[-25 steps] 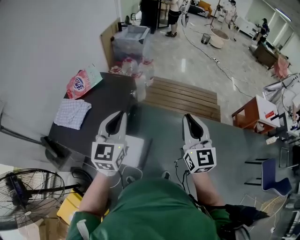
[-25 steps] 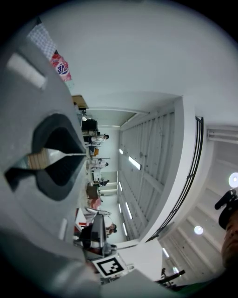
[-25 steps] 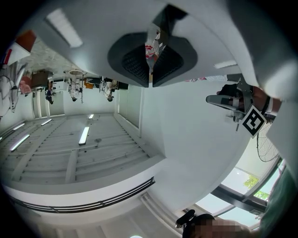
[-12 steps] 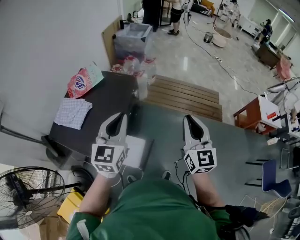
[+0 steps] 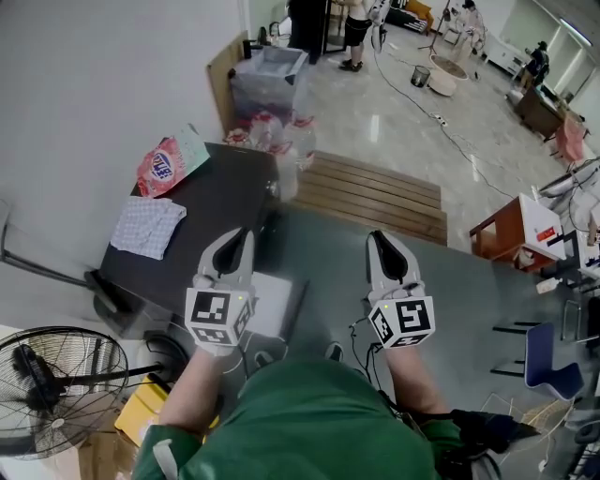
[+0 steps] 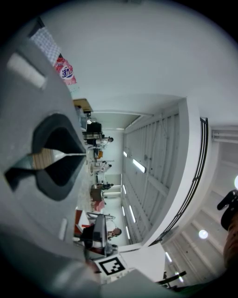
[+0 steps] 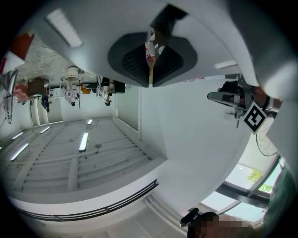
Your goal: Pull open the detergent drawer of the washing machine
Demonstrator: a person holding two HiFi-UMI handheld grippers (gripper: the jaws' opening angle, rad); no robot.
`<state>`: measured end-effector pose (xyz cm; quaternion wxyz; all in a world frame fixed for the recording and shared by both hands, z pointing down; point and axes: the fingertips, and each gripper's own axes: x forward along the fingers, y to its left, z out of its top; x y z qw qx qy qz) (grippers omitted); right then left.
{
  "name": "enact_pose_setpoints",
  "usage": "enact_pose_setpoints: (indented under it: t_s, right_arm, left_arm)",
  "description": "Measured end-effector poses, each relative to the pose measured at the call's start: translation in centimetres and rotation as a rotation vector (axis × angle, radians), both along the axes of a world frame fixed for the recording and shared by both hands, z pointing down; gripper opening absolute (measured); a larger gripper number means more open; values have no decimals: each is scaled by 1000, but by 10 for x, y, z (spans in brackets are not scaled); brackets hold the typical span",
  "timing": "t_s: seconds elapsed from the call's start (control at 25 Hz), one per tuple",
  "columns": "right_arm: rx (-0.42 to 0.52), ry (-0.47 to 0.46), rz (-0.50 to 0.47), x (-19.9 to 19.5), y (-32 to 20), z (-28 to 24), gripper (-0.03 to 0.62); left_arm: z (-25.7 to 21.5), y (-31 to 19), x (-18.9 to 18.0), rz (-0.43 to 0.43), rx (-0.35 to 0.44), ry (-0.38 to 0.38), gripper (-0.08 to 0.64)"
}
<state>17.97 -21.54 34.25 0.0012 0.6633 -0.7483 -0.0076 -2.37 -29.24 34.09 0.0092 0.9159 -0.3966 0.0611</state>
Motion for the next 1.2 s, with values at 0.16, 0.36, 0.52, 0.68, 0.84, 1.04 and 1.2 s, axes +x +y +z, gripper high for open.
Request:
enact_pose_setpoints:
  t_s: [0.16,0.36,0.52,0.68,0.84,1.04,1.2]
  right_arm:
    - [9,10,-18,0,-1,0,22]
    - [11,12,-29,0,2,0,20]
    - [9,13,-31,0,1,1,18]
    - [1,12,-28,-1,1,2,18]
    - [-6,13,-25,-1,1,4,18]
    - [-12,13,-22,-1,1,5,18]
    - [-6,22,-27,-5,1,6,18]
  left_arm:
    - [2,0,1,-5,-4,-7,8]
    - [4,2,5,-4,-8,-12,8]
    - [6,2,6,-3,-11,-15,8]
    - [9,0,5,-3,-20,-20,8]
    - [13,1,5,-3,-26,-25,8]
    - [14,-1,4,-1,-30,-26,8]
    - [15,-3,2,1,-33,-27,8]
